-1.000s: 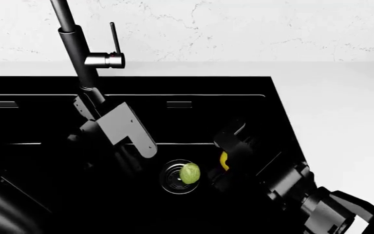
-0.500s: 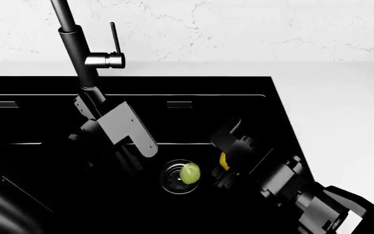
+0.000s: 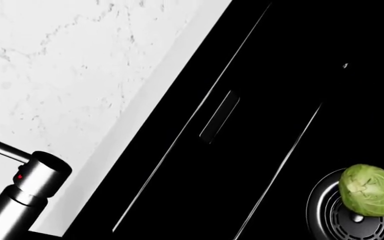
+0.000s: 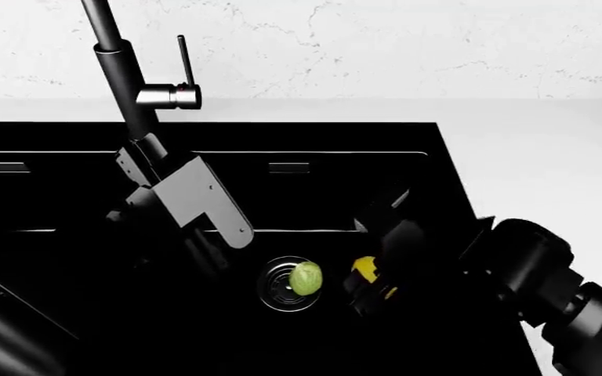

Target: Pick the vegetables from the sink and place them on the cutting board.

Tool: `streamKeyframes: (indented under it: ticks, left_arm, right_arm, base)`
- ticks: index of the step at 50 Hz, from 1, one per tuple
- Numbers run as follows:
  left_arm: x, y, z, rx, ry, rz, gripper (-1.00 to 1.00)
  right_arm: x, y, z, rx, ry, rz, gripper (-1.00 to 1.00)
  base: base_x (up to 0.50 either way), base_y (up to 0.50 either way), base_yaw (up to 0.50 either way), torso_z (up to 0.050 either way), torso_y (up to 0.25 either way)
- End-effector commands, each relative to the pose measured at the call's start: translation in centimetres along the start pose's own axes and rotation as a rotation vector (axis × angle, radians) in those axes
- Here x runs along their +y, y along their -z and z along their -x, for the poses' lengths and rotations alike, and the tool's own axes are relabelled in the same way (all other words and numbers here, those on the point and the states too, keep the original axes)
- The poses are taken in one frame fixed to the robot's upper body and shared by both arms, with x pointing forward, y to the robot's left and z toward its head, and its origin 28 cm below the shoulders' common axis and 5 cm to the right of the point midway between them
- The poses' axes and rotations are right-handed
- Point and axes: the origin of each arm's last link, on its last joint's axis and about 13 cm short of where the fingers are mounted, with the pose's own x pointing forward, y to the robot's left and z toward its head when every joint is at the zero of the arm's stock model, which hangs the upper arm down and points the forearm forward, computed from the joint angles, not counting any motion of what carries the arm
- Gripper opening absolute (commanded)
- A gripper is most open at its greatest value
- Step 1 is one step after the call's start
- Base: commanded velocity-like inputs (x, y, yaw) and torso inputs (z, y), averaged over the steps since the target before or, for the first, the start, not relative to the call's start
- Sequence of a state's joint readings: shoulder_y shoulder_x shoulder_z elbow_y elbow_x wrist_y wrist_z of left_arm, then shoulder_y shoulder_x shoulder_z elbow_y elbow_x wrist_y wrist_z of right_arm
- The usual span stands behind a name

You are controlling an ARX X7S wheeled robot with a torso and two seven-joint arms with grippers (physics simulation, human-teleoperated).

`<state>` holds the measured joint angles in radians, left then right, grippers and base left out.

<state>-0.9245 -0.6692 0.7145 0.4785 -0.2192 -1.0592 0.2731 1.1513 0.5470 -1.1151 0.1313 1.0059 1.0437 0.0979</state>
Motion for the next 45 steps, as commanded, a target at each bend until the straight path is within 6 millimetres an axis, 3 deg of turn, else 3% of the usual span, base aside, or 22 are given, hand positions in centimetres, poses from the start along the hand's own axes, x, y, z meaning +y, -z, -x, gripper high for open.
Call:
streamKeyframes:
  ticks: [1, 10, 23, 36, 45]
  left_arm:
    - [-0.1, -0.2, 0.0, -0.017, 0.006, 0.008, 1.0]
    - [-1.4, -0.6, -0.5, -0.059, 0.044, 0.038, 1.0]
    - [-3.2, -1.9, -2.4, -0.113, 0.143, 0.09, 1.0]
    - [-4.2, -2.1, -5.1, 0.001, 0.311, 0.124, 1.0]
    - [-4.1, -0.7, -5.8, 0.101, 0.424, 0.082, 1.0]
  right_arm:
    - [-2.7, -0.9, 6.2, -0.078, 0.216, 0.077, -1.0]
    - [-2.4, -2.9, 12.6, -0.268, 0.241, 0.063, -1.0]
    - [-1.6, -2.5, 21.3, -0.415, 0.32, 0.047, -1.0]
    - [-0.7, -2.0, 24.3, -0.472, 0.36, 0.06, -1.0]
    - [-1.0, -3.0, 25.0, -0.518, 0.348, 0.093, -1.0]
  base:
    - [0.0, 0.0, 0.0, 0.0, 0.0]
    - [0.0, 0.0, 0.0, 0.0, 0.0]
    - [0.0, 0.0, 0.0, 0.0, 0.0]
    - [0.0, 0.0, 0.0, 0.0, 0.0]
    - [0.0, 0.0, 0.0, 0.0, 0.0]
